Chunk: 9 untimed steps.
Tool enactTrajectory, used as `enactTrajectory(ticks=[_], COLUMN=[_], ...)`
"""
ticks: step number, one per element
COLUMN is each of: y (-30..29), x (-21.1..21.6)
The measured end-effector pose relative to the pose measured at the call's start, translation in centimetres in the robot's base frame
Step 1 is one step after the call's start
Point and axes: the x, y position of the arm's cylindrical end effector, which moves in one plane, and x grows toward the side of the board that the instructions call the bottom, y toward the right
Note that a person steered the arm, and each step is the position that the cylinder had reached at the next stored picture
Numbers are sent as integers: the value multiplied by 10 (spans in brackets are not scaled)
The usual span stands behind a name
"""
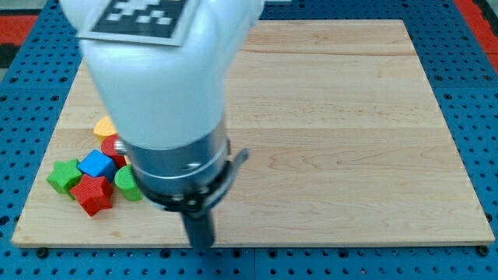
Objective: Separate the green star from the group of blocks
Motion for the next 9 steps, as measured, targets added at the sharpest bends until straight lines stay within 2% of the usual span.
enactTrajectory(ticks=[1,2,3,5,6,8,9], y=[-71,-126,-129,-120,-102,-123,-151], x=[0,-19,-69,-121,-101,-68,-75])
